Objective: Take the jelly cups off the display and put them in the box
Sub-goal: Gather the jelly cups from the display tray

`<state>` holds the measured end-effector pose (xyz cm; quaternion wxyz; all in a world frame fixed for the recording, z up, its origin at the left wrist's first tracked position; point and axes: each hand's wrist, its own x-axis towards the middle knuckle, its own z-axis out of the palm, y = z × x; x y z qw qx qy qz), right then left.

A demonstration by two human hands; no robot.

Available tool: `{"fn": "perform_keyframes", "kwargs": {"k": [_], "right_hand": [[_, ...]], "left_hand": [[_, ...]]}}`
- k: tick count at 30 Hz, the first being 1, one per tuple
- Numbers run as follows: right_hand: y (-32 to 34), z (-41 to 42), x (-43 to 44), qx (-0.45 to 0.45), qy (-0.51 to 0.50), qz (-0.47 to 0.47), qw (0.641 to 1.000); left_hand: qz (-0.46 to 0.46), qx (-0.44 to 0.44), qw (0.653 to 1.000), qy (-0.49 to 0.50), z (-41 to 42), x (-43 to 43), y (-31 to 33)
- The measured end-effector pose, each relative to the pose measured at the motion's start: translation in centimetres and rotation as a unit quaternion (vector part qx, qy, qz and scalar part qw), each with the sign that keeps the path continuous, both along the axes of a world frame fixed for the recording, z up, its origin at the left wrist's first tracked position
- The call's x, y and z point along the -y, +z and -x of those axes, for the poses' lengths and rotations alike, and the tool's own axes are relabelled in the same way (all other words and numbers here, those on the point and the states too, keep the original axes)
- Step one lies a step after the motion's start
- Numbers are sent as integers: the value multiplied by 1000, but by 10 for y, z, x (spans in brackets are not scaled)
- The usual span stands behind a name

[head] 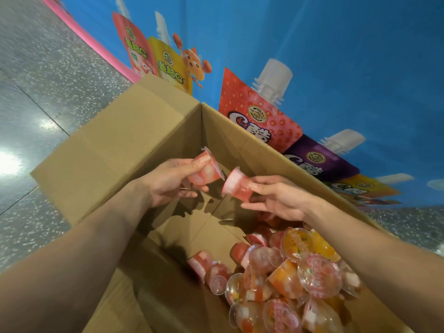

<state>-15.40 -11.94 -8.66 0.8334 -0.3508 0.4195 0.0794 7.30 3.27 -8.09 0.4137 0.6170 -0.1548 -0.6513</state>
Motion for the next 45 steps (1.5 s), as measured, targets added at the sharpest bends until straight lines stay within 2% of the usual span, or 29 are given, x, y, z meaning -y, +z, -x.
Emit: {"fn": "perform_keyframes", "kwargs": {"k": [3,6,11,15,19,24,29,35,38,41,45], "right_hand": [[14,2,5,44,-37,-45,997],[25,4,9,95,-16,-46,994],[43,6,11,139,33,-36,989],[54,5,11,163,25,-50,985],[70,3,9,200,64,-35,977],[98,0,7,222,62,-3,973],[138,-10,2,221,31,69,972],[186,-29,-5,179,-40,234,955],[208,-37,-9,169,-67,323,929],[233,-38,-9,166,-65,434,883],[289,-28,-4,182,-70,500,844]], "left_hand": [[21,-14,999,46,-1,3,10],[44,-21,997,65,-2,4,19],[61,-23,997,50,1,0,28],[100,-68,991,51,4,-3,38],[162,-115,979,36,4,0,56],[207,-85,974,25,-2,5,88],[257,-76,963,-5,-13,10,129],[262,-20,965,-15,-24,11,167],[267,13,964,-16,-27,10,181],[287,48,957,-9,-23,13,206],[352,128,926,46,-8,25,256]]}}
